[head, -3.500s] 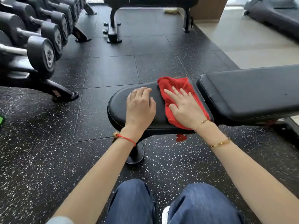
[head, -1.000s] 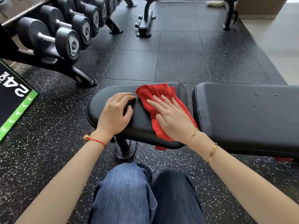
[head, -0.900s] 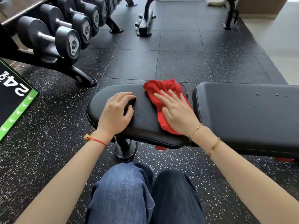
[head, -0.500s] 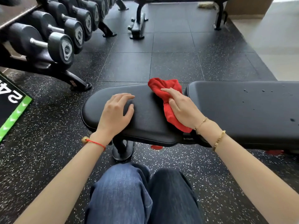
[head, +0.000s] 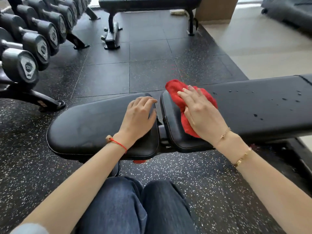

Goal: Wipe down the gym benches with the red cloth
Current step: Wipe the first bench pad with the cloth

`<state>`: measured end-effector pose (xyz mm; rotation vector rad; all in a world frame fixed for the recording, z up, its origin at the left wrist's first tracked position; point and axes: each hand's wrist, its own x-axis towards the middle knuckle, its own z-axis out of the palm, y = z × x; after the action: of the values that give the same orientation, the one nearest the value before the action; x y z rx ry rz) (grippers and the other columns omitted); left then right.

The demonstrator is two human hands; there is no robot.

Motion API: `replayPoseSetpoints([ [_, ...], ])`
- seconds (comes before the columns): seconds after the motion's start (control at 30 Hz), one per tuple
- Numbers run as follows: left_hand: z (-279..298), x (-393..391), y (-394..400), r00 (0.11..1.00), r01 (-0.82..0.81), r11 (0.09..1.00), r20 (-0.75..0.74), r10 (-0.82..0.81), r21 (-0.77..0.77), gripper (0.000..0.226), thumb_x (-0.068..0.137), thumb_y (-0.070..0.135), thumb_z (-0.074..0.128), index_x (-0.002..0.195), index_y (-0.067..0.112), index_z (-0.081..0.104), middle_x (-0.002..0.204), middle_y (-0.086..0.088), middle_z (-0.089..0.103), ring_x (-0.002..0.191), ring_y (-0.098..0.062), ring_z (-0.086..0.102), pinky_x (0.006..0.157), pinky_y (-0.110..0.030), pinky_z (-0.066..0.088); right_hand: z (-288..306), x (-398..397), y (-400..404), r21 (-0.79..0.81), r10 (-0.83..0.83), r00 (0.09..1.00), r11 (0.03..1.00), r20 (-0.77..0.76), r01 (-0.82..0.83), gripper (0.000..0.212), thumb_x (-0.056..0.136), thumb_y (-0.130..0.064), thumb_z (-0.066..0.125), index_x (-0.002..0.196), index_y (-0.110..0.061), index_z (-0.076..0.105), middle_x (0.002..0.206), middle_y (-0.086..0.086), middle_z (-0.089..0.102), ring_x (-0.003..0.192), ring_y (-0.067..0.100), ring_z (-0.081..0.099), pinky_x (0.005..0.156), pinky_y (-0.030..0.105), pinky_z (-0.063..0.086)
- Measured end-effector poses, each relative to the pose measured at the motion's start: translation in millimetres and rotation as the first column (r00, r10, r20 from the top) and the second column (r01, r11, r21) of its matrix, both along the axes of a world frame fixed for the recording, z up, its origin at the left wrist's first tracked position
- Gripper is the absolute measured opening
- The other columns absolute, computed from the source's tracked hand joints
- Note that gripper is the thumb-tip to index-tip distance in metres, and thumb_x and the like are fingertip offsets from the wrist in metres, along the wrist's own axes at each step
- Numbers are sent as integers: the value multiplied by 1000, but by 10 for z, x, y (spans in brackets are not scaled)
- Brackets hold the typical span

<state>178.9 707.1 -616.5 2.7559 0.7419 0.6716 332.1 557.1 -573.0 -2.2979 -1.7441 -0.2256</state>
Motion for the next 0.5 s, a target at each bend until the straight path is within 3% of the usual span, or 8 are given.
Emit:
replayPoseSetpoints([
  [0.07,-53,33,-21,1000,-17,1000,-15,17,-7,31,95,17,53,123,10,63,127,-5,63,126,-26,53,106,-39,38,-212,2,-3,-105,-14,995,994,-95,4,52,98,-12,34,150,-14,27,158,5,25,149,19,13,122,33,4],
  [0.17,-116,40,-32,999,-42,999,-20,41,-30,30,95,16,53,122,11,64,128,-4,63,128,-26,52,107,-40,38,-392,68,3,-72,-37,962,997,-271,18,52,97,-20,40,148,-26,32,158,-2,27,148,20,16,122,38,6],
  [0.33,-135,68,-45,998,-63,998,-24,63,-29,30,94,15,53,121,10,64,130,-5,62,129,-26,50,109,-40,36,-443,378,206,-130,-81,964,990,-254,49,56,96,-36,43,150,-36,26,161,-3,17,149,23,11,121,39,3],
  [0.43,-131,83,-73,997,-76,997,-26,76,-22,29,93,13,54,120,8,64,128,-6,62,128,-26,51,108,-40,37,-393,440,412,-206,-171,961,970,-217,127,56,99,-36,36,151,-37,18,163,-1,7,150,24,6,122,41,1],
  [0.5,-129,92,-75,996,-89,996,-27,88,-20,28,92,13,55,118,8,65,127,-7,63,127,-27,52,107,-42,38,-396,320,385,-209,-139,968,973,-209,94,56,98,-34,36,151,-38,18,163,-1,7,149,23,7,122,41,1],
])
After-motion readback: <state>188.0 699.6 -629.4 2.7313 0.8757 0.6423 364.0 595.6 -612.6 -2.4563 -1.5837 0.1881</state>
